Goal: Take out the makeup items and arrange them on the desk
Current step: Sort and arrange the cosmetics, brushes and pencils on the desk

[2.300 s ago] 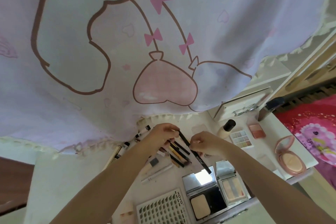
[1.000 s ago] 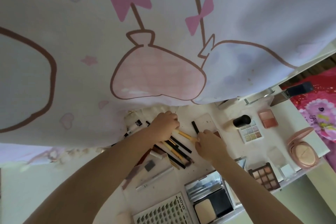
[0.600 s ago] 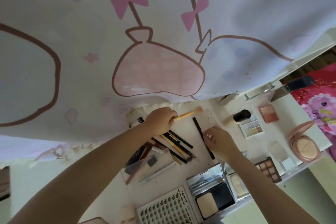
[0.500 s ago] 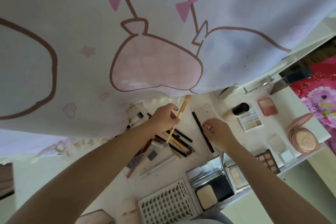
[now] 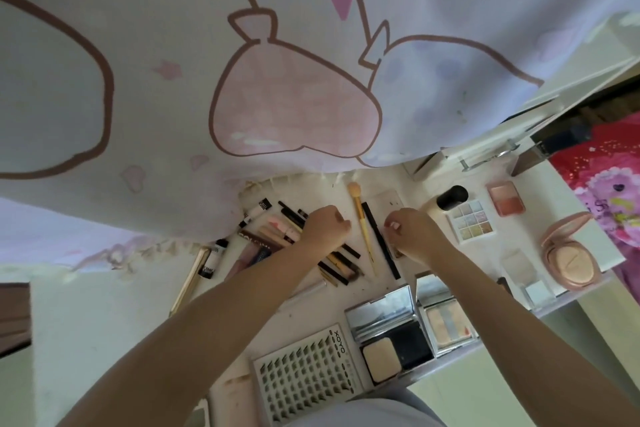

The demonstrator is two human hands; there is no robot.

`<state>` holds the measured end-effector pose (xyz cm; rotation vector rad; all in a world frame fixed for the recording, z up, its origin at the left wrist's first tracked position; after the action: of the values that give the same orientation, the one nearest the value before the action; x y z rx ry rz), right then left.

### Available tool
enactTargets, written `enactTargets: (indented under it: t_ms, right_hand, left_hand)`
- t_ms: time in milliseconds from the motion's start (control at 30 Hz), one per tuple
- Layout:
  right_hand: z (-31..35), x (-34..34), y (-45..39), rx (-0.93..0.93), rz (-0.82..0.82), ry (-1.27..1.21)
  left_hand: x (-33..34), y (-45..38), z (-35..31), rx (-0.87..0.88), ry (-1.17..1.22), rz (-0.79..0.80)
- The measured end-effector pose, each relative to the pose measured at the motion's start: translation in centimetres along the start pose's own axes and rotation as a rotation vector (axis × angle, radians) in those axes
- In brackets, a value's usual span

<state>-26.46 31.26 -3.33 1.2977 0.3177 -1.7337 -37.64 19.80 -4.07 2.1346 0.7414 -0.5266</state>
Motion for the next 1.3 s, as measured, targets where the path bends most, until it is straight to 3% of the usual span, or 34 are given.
enactTargets:
  t_ms: [200,433,633,733,800,1000,1300]
  right_hand:
    - [4.5,3.6,-0.5,-0.190,0.183,0.176]
    - [6.3,4.7,-1.5,-0.172,0.185,0.250]
    - [6.7,-0.2,-0.6,-0.257,0.091,0.098]
    - [7.3,-3.2,0.6,-0.398,0.054,0.053]
    - [7.4,-4.7,1.5,-0.445,0.018,0.003]
    - [6.6,-7.3,3.8,-0.498,-0.076,-0.074]
    - [6.9,-7.4,5.8,-0.592,-0.058,-0.038]
  left_hand:
    - [-4.8,1.0,3.1,0.132,-0.247,-0.252]
    - [-7.0,2.3,4.6,0.160,-0.323,-0.280]
    - [-7.5,3.0,4.0,0.547,-0.606,-0.185]
    - [-7.9,4.2,2.2,0.779,-0.629,-0.331]
    - [-8.4,5.2,1.0,0.864,-0.604,-0.328]
    - [-9.8,7.3,0.6,0.747,-0.662,-0.237]
    - [-8.8,10.3,-0.8,0.686,-0.705,-0.106]
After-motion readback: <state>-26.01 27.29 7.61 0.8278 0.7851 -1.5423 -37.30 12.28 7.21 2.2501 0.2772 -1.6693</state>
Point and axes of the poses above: each hand's wrist, its own y-axis away from the middle knuckle, its own x-axis out of the palm, z = x × y, the point moved 1 cm from there along -y, towards the middle knuckle, and after that the axes turned 9 degrees about -z, right-handed, at the moved point
